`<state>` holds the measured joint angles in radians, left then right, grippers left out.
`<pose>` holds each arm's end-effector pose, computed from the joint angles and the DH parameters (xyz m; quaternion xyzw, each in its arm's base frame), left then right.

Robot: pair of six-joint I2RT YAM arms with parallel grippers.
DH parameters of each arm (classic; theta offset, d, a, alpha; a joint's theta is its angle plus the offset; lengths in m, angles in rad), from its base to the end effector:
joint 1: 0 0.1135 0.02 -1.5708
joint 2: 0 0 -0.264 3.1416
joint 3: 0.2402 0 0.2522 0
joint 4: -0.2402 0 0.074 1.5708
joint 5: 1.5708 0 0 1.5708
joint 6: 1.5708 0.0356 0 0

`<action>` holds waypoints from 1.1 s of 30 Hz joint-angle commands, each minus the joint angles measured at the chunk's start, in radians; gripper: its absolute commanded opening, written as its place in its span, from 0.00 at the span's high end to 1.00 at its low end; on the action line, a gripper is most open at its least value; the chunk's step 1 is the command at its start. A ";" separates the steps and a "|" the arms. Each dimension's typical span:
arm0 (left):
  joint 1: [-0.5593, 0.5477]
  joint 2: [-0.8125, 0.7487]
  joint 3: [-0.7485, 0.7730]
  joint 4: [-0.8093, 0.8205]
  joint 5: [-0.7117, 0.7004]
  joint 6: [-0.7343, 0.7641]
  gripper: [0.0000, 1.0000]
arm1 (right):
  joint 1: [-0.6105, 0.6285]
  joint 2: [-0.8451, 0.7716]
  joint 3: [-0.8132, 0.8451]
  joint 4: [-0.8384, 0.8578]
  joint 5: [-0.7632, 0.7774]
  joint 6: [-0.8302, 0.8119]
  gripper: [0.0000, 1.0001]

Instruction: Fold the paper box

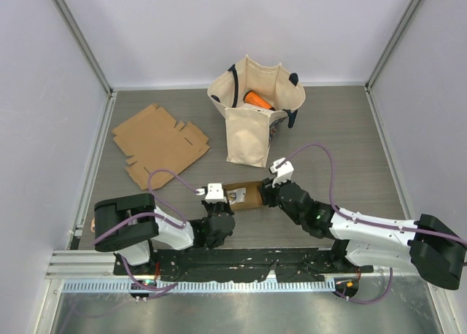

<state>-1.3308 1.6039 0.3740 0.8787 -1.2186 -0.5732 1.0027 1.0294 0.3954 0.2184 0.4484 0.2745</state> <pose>0.0915 -0.2331 0.1369 -0.0559 0.7458 -0.1104 0.6546 0.1281 0.1720 0.2001 -0.1774 0.8065 0.1678 0.5385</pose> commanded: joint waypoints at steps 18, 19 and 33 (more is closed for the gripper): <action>-0.005 0.034 0.062 0.062 -0.021 0.070 1.00 | 0.017 0.090 -0.005 0.244 0.145 0.206 0.99; -0.005 0.039 0.062 0.062 -0.006 0.058 1.00 | 0.020 0.089 -0.022 0.272 0.160 0.204 0.99; -0.016 0.119 0.026 0.147 0.022 -0.071 1.00 | 0.192 0.273 -0.271 0.881 0.449 -0.003 0.99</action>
<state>-1.3331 1.6958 0.4107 0.9543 -1.1915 -0.6064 1.1542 1.2568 0.1474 0.8837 0.7982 0.3206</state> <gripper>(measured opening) 0.009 0.037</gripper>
